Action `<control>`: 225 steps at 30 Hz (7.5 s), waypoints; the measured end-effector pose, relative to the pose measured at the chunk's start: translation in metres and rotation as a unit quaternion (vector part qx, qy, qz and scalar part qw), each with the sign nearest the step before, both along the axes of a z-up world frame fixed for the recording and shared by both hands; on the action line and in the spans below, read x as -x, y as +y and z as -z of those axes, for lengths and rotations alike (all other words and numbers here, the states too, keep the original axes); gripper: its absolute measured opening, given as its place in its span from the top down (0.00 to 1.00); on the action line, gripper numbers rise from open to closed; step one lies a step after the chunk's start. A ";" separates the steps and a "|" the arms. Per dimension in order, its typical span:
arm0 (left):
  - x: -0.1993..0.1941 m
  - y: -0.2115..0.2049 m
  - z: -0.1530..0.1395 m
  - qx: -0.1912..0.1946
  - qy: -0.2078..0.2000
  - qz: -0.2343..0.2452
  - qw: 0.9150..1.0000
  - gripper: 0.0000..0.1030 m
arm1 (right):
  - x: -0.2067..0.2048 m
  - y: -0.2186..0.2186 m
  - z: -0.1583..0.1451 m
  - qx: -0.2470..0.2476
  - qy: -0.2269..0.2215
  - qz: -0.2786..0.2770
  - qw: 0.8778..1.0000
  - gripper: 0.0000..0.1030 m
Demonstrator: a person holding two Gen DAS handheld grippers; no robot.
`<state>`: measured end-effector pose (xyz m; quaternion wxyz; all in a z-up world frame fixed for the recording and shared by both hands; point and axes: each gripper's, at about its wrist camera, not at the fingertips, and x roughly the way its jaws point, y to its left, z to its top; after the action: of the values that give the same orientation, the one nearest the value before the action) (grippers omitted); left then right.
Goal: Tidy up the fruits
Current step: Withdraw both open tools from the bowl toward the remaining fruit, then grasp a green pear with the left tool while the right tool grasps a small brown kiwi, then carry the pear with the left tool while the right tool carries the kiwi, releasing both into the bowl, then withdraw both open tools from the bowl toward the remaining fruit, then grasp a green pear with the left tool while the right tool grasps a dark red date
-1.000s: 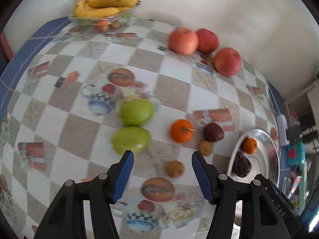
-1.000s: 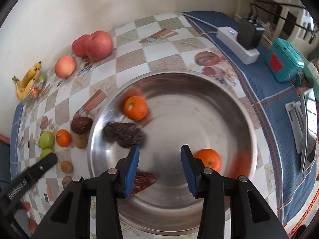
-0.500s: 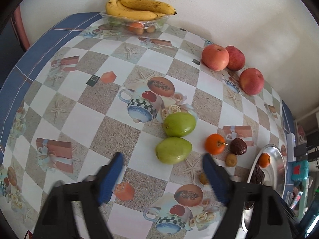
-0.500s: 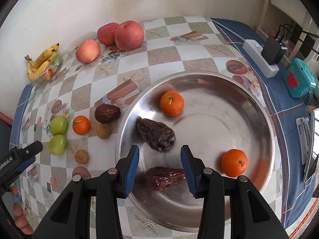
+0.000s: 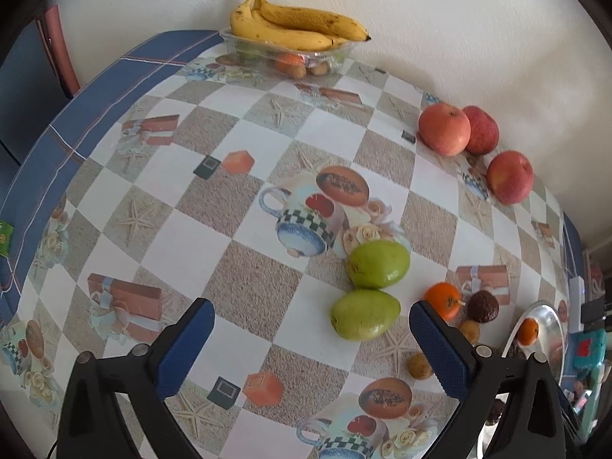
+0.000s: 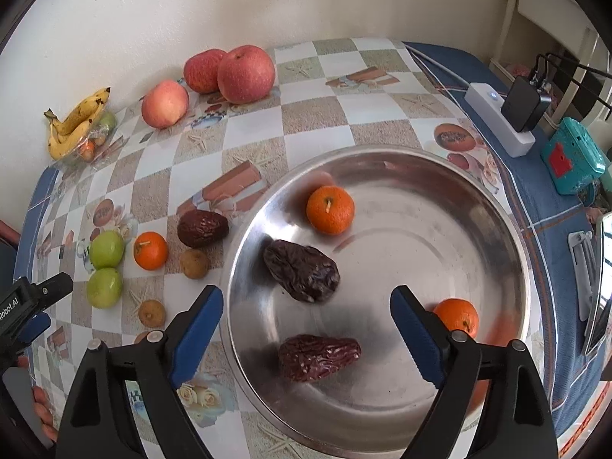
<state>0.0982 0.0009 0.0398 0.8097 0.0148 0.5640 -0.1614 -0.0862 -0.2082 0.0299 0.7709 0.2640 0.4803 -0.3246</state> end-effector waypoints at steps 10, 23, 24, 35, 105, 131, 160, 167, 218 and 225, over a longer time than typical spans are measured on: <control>-0.005 -0.007 0.001 0.021 -0.033 0.018 0.999 0.00 | -0.031 0.015 -0.018 0.002 -0.065 -0.061 0.996 0.13; -0.010 -0.008 0.007 0.102 0.026 0.029 0.994 0.00 | -0.065 0.035 -0.009 -0.004 -0.045 -0.101 0.994 0.23; -0.010 -0.008 0.006 0.104 0.023 0.029 0.994 0.00 | -0.067 0.038 -0.007 -0.005 -0.042 -0.105 0.994 0.27; -0.006 -0.017 0.006 0.090 0.018 0.056 0.994 0.01 | -0.084 0.068 0.006 -0.017 -0.032 -0.144 0.989 0.28; 0.121 -0.133 0.004 0.153 0.096 0.293 0.939 0.49 | 0.061 -0.040 -0.008 -0.015 -0.021 0.081 0.996 0.72; 0.058 -0.080 0.013 0.036 0.034 0.133 0.990 0.11 | 0.032 -0.022 -0.002 0.015 0.032 0.040 0.999 0.39; 0.021 -0.051 0.006 0.019 -0.016 0.069 0.997 0.00 | 0.026 -0.017 0.000 0.031 0.017 0.036 0.999 0.10; -0.021 -0.010 -0.010 0.045 -0.046 0.007 0.998 0.00 | 0.016 -0.012 0.001 0.007 -0.015 0.013 1.000 0.10; -0.020 -0.044 0.022 0.120 0.078 0.092 0.985 0.48 | -0.102 0.016 0.013 -0.025 0.002 -0.078 0.997 0.53; 0.001 -0.045 0.010 0.111 0.077 0.111 0.985 0.48 | -0.073 0.030 -0.004 -0.010 -0.024 -0.054 0.998 0.53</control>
<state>0.0972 -0.0441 0.0300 0.7378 -0.0252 0.5978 -0.3124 -0.0130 -0.1783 0.0336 0.7959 0.2535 0.4783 -0.2713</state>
